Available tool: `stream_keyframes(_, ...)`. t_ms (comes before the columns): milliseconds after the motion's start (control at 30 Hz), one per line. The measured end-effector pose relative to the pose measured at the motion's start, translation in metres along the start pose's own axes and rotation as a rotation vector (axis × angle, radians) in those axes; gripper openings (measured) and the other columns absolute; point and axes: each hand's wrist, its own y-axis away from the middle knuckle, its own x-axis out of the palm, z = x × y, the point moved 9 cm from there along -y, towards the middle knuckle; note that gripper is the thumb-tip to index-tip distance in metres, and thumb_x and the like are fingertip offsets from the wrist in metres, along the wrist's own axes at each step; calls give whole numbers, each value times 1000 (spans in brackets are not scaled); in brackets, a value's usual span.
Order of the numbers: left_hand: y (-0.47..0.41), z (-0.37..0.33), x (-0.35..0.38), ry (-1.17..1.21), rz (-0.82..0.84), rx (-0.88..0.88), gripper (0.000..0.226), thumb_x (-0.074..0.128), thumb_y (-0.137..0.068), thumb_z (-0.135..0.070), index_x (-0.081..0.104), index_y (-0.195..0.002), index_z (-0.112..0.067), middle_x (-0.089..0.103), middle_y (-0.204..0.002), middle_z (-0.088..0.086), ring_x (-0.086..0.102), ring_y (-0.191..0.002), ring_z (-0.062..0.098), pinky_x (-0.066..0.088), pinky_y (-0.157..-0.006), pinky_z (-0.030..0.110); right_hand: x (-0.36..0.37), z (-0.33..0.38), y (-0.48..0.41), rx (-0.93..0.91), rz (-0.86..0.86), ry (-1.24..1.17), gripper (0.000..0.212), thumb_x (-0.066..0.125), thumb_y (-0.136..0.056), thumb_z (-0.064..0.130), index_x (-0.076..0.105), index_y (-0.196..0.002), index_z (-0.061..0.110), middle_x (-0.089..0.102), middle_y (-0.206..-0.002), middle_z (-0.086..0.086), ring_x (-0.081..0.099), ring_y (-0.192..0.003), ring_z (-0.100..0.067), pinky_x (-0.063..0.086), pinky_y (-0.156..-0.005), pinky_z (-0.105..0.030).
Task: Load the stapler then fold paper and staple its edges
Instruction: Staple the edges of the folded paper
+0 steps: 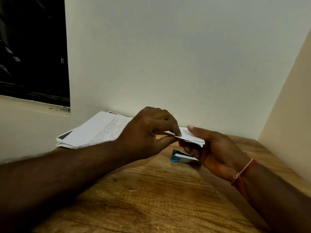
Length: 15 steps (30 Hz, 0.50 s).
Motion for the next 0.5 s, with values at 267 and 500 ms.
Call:
stream_keyframes(267, 20, 47, 9, 276, 60, -794, 128, 96, -59, -75, 33, -167, -47, 32, -176, -13, 38, -159, 8, 41, -124, 34, -25, 34, 0, -396, -203, 392, 24, 75, -100, 19, 73, -124, 26, 85, -111, 2, 83, -101, -23, 69, -86, -43)
stream_keyframes(500, 34, 64, 40, 766, 225, -980, 40, 93, -90, -14, 83, -128, -9, 88, -118, 6, 84, -109, 25, 69, -86, 36, -19, 34, 1, -480, -174, 496, 25, 76, -100, 15, 74, -121, 28, 86, -106, 6, 82, -96, -14, 67, -78, -31)
